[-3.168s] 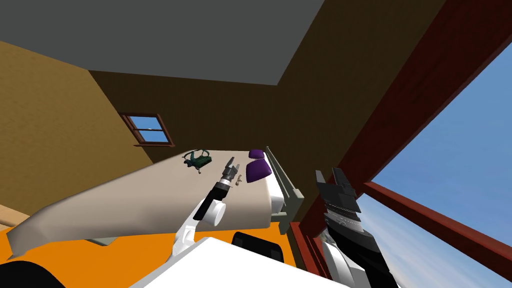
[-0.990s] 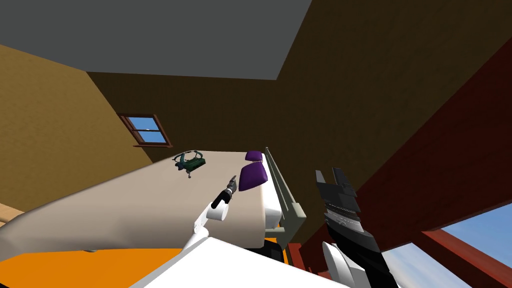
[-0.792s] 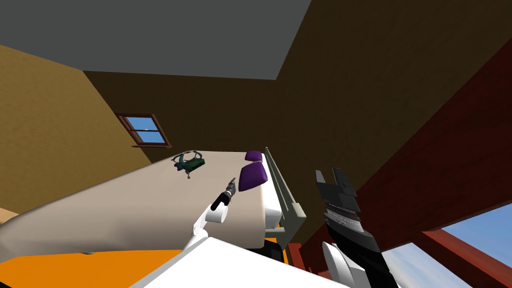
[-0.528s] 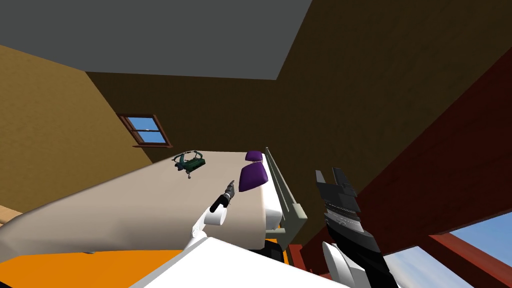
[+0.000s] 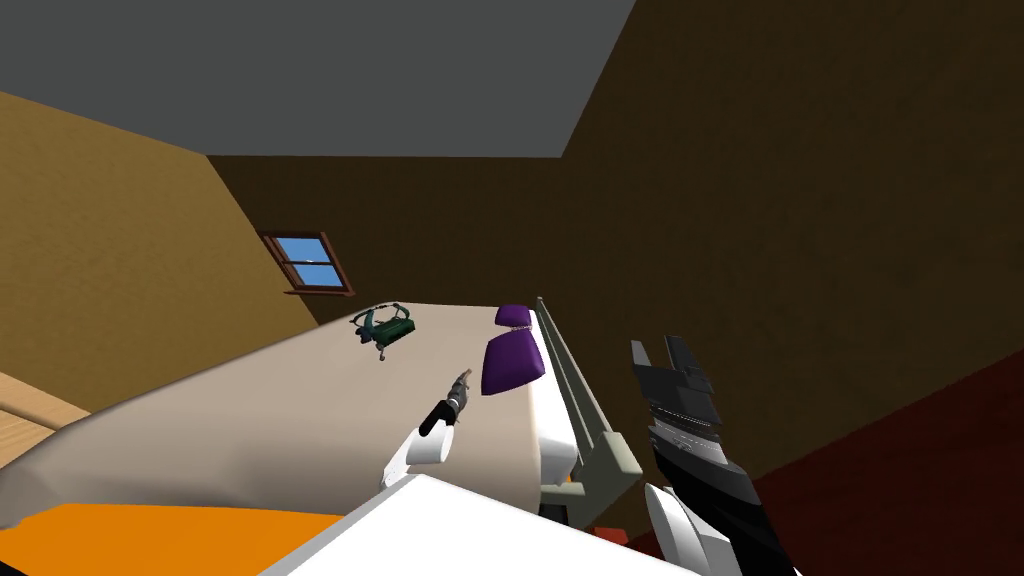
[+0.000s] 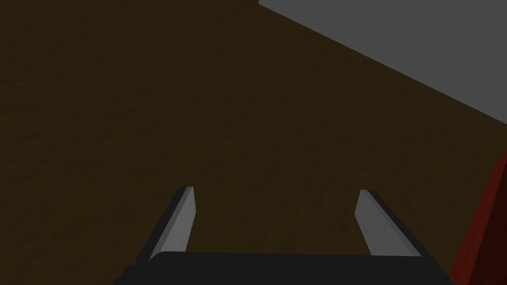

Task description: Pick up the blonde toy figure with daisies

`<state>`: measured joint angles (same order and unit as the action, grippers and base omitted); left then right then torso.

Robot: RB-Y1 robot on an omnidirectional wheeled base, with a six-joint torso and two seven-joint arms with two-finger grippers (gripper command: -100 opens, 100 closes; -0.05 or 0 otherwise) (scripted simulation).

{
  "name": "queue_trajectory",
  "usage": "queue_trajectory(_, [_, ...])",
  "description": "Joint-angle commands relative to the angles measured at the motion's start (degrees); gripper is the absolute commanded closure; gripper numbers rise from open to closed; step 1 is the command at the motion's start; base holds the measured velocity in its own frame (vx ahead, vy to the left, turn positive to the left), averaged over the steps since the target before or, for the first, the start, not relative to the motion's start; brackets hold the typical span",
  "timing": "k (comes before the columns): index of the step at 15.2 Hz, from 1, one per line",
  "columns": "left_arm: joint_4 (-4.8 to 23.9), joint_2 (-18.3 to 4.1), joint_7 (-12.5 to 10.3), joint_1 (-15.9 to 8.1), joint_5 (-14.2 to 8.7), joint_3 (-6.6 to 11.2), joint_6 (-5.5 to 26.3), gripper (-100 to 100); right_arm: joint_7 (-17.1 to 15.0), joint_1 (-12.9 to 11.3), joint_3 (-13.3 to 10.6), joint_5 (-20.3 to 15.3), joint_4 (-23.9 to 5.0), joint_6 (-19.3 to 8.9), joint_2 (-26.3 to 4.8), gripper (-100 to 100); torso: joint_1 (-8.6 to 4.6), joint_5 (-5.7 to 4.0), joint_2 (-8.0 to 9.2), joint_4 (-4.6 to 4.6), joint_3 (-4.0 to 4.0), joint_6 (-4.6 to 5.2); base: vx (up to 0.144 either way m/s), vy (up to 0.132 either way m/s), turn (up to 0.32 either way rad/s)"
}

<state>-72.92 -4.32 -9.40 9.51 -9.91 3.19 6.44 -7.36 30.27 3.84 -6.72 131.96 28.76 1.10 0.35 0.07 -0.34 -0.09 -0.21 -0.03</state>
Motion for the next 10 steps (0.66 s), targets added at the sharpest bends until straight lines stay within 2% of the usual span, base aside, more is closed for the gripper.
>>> queue_trajectory(1, [0.0,0.0,0.0,0.0,0.0,0.0,0.0,-100,0.0,0.0,0.0,0.0,0.0,0.0,0.0,0,0.0,0.0,0.0,0.0,0.0,0.0,0.032,0.053,0.017])
queue_trajectory(2, [2.0,0.4,0.2,-0.6,0.2,0.18,-1.6,-100,0.0,0.0,0.0,0.0,0.0,0.0,0.0,0,-0.05,-0.01,0.09,0.02,0.05,0.01,0.051,0.019,-0.003])
queue_trajectory(3, [2.6,0.4,0.3,-0.8,0.2,0.21,-2.1,-100,0.0,0.0,0.0,0.0,0.0,0.0,0.0,0,-0.15,-0.02,0.09,0.03,0.06,0.02,0.083,0.014,0.001])
queue_trajectory(4, [1.6,0.4,0.2,-0.5,0.2,0.19,-1.1,-100,0.0,0.0,0.0,0.0,0.0,0.0,0.0,0,-0.21,-0.04,0.03,0.02,0.03,0.02,0.053,0.009,0.0])
queue_trajectory(5, [1.8,0.4,0.2,-0.6,0.2,0.21,-1.4,100,0.0,0.0,0.0,0.0,0.0,0.0,0.0,0,-0.25,-0.05,0.07,0.02,0.04,0.02,0.019,0.004,0.0])
queue_trajectory(10, [1.8,0.4,0.3,-0.6,0.3,0.21,-1.4,100,0.0,0.0,0.0,0.0,0.0,0.0,0.0,0,-0.29,-0.03,0.3,0.07,0.17,0.02,0.001,0.001,0.0])
